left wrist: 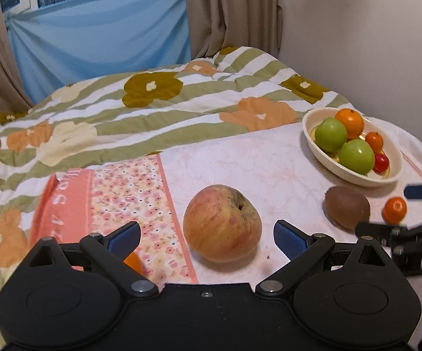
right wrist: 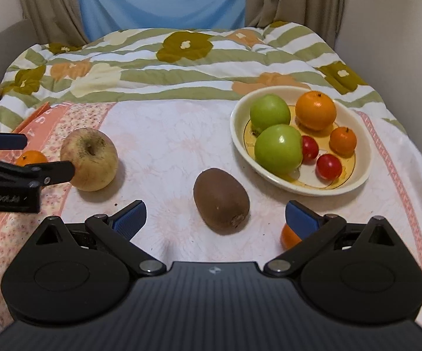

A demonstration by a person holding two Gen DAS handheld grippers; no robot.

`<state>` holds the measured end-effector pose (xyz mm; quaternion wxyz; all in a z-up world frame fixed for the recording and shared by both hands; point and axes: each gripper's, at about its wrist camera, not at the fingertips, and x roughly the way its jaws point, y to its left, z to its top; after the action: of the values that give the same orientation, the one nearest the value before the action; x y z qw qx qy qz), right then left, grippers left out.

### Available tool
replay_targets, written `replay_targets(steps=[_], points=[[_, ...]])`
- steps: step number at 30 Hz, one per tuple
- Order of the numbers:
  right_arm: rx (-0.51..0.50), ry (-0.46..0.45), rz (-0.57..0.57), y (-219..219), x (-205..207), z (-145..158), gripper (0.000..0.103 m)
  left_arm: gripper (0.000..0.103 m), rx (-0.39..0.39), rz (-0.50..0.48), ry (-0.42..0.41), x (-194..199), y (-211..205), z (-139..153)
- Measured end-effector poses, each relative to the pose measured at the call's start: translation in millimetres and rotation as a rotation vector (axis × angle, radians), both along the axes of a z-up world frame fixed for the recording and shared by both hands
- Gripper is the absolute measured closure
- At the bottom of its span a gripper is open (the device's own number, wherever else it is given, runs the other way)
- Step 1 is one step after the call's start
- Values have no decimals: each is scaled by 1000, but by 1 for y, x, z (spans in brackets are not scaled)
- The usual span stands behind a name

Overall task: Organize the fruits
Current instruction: 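Grasp red apple with left gripper while right closes on brown kiwi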

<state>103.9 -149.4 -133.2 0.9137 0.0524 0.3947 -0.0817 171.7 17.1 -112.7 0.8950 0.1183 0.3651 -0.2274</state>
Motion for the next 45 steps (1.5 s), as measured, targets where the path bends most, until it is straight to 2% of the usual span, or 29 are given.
replay_targets(steps=[6, 9, 16, 22, 24, 33, 45], points=[[36, 5, -70, 0, 9, -13, 0, 4, -60, 47, 72, 23, -5, -13], [29, 25, -95, 2, 14, -19, 0, 9, -69, 55, 94, 28, -7, -19], [30, 30, -117, -1, 24, -29, 0, 12, -114, 71, 166, 41, -5, -29], [44, 33, -122, -7, 32, -35, 0, 24, -180, 83, 248, 48, -3, -36], [41, 33, -112, -7, 34, -36, 0, 25, -206, 93, 274, 51, -2, -38], [-23, 42, -52, -4, 43, -43, 0, 26, -234, 99, 281, 49, 3, -38], [-30, 51, 2, -5, 53, -54, 1, 26, -234, 96, 217, 42, 13, -31]])
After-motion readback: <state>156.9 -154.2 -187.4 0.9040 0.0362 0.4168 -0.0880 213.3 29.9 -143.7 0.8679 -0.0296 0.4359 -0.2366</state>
